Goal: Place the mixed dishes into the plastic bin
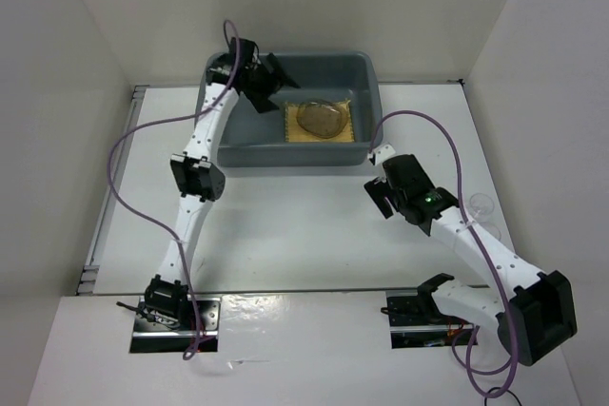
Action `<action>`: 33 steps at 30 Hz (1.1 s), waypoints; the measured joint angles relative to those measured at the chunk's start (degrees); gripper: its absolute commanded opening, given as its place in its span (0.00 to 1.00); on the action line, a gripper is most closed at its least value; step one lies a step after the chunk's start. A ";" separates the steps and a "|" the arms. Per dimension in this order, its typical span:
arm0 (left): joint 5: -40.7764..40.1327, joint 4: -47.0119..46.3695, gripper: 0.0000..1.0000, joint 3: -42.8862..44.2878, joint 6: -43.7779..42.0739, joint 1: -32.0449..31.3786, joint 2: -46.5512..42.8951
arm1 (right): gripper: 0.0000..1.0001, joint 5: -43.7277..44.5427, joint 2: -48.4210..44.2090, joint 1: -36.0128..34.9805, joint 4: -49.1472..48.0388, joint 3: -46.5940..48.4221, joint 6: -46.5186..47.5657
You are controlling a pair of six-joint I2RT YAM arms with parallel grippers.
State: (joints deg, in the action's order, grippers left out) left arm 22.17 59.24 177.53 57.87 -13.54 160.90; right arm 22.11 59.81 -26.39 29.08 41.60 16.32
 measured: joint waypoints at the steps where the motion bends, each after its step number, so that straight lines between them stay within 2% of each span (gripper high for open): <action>1: -1.09 0.04 0.99 0.00 -0.76 0.52 -2.08 | 0.96 0.02 0.22 0.00 0.00 0.00 0.00; 5: -3.45 1.92 0.99 0.96 -3.91 2.91 -10.03 | 0.96 0.17 1.07 0.00 0.00 0.00 0.00; 6: -3.91 2.73 0.94 1.70 -4.94 3.45 -11.28 | 0.96 0.20 1.22 0.00 -0.02 -0.02 0.00; 7: -4.52 3.72 0.75 2.27 -5.86 3.93 -12.28 | 0.96 0.26 1.42 0.00 -0.02 -0.09 0.00; 8: -5.33 4.72 0.64 2.43 -6.97 4.13 -12.94 | 0.96 0.39 1.57 0.00 -0.07 -0.17 0.00; 9: -6.47 5.88 0.58 2.43 -8.44 4.09 -13.38 | 0.96 0.48 1.88 0.11 -0.07 -0.22 0.02; 11: -9.20 8.63 0.53 2.38 -11.43 2.86 -13.46 | 0.96 0.79 2.75 1.66 -0.20 -0.22 0.02; 12: -10.56 9.92 0.41 1.90 -12.87 1.95 -13.46 | 0.96 1.22 3.32 2.89 -0.31 -0.09 0.00; 14: -14.25 11.56 0.09 -2.23 -15.45 -0.76 -15.13 | 0.96 2.62 6.05 8.04 0.26 1.60 -0.02; 18: -23.43 13.44 0.06 -22.43 -18.40 -6.67 -27.28 | 0.99 5.88 10.58 15.26 0.59 5.90 0.85; 21: -30.23 11.26 0.16 -40.65 -18.45 -10.27 -41.99 | 0.99 8.87 11.08 17.64 0.66 6.25 1.86; 24: -31.26 1.57 0.46 -65.61 -17.07 -10.05 -63.49 | 0.99 10.93 12.11 21.31 1.40 6.29 2.45; 25: -30.29 -3.82 0.60 -75.89 -15.69 -8.41 -71.97 | 0.99 11.56 12.37 22.29 1.64 6.25 2.58; 27: -28.59 -7.78 0.65 -89.68 -13.68 -3.87 -85.18 | 0.99 12.76 12.46 23.37 1.62 5.84 2.86; 28: -27.65 -9.51 0.66 -94.53 -12.55 -1.11 -89.94 | 0.99 13.14 12.48 23.58 1.53 5.66 3.06; 30: -26.27 -10.45 0.79 -99.62 -11.23 1.97 -95.54 | 0.99 13.33 12.70 23.85 1.38 5.64 3.72; 31: -25.33 -10.49 0.92 -100.63 -11.15 2.23 -96.26 | 0.99 13.33 12.79 23.91 1.25 5.64 4.15; 32: -24.46 -10.60 0.92 -101.22 -11.41 2.21 -96.24 | 0.99 13.40 12.90 24.02 1.07 5.64 4.35; 33: -23.50 -10.82 1.00 -101.72 -11.34 2.21 -96.17 | 0.99 13.46 13.11 24.26 0.76 5.64 4.48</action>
State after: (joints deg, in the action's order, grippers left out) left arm -1.32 48.42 75.81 46.52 -11.33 64.73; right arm 35.57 72.93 -2.13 29.85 47.24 20.80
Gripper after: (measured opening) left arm 0.897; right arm 0.990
